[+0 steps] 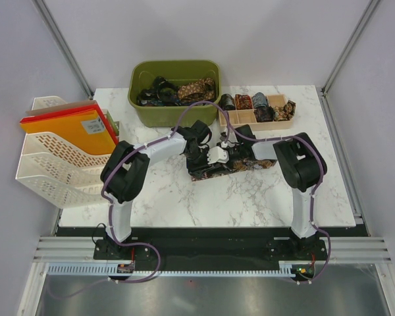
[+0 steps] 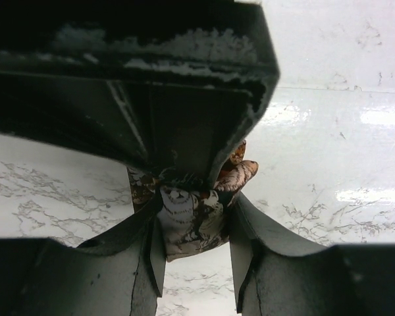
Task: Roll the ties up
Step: Roll the tie at the center of the board.
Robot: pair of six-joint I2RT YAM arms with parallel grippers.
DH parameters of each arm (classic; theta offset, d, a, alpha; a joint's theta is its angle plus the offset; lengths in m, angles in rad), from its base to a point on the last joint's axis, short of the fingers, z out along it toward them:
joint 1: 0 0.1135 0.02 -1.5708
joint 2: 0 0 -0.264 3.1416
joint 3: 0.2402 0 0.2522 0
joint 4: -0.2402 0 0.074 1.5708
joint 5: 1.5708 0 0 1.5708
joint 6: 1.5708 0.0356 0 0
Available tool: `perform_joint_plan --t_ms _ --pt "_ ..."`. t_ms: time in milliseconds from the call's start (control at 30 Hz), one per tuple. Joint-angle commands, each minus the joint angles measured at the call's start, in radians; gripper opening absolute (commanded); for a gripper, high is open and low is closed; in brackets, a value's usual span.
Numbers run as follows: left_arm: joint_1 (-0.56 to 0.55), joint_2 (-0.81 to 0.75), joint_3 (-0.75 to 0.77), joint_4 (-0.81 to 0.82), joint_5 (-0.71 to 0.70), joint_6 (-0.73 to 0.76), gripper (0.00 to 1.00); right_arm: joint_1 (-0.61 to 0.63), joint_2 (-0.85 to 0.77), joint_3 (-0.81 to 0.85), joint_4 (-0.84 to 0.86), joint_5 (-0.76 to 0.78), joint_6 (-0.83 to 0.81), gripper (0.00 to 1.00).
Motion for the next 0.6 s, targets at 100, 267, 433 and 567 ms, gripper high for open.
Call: perform_joint_plan --t_ms 100,267,433,567 --pt "-0.026 0.139 -0.066 -0.044 0.011 0.044 0.29 -0.010 -0.098 0.013 0.010 -0.037 -0.033 0.53" --pt "-0.023 0.142 -0.058 -0.052 0.016 0.045 0.30 0.016 -0.071 0.019 -0.010 -0.012 -0.060 0.60" --pt "-0.019 0.137 -0.058 -0.058 0.022 0.045 0.33 0.039 -0.014 0.047 -0.010 0.041 -0.090 0.54" --pt "-0.014 0.125 -0.055 -0.061 0.040 0.052 0.35 0.034 0.018 0.058 -0.010 0.060 -0.096 0.25"
